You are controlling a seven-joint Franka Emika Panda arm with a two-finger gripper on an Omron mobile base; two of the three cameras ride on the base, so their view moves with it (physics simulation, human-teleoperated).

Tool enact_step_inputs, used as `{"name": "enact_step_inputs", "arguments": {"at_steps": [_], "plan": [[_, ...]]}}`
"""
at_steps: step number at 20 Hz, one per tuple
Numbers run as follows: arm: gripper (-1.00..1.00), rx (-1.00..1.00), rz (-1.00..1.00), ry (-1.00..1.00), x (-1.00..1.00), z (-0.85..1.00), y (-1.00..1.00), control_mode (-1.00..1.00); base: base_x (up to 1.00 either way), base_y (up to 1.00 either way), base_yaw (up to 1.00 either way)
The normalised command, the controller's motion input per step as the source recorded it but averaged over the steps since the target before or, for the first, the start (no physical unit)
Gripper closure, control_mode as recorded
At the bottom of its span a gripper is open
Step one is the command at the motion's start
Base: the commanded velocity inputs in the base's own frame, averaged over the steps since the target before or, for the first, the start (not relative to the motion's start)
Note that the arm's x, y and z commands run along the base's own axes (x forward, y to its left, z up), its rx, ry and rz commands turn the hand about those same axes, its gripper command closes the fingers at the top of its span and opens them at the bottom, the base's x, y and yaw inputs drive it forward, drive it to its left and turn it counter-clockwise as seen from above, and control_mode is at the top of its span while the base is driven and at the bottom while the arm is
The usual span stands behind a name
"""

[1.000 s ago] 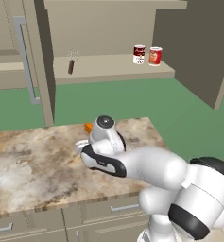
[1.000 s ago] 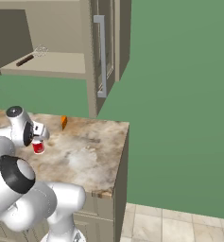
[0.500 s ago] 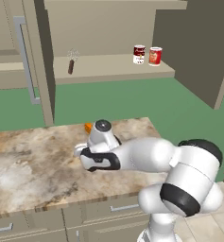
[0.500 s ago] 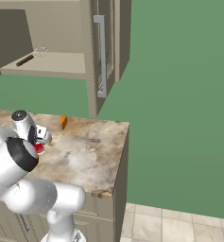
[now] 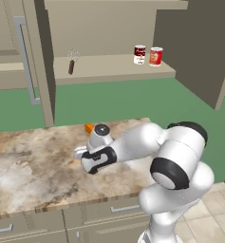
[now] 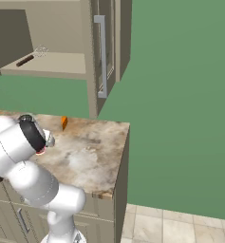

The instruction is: Pick the cans from the counter and place them in their designated side in the cabinet.

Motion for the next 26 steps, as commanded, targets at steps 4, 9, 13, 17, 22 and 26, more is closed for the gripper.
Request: {"name": "enact_step_inputs", "arguments": {"at_steps": [4,9,13,17,22,26], "plan": [[1.0,0.0,0.0,0.0,0.2,-0.31,0.19,-1.0,0.0,0.0,0.0],[1.0,0.0,0.0,0.0,0.04,-0.17,0.04,-1.0,0.0,0.0,0.0],[1.0,0.0,0.0,0.0,-0.06,-0.06,-0.05,-1.0,0.0,0.0,0.0],[1.0,0.0,0.0,0.0,-0.22,0.05,-0.14,-1.0,0.0,0.0,0.0],[1.0,0.02,0.0,-0.04,-0.35,0.29,-0.22,-1.0,0.0,0.0,0.0],[1.0,0.03,0.0,-0.06,-0.22,0.48,-0.27,-1.0,0.0,0.0,0.0]]}}
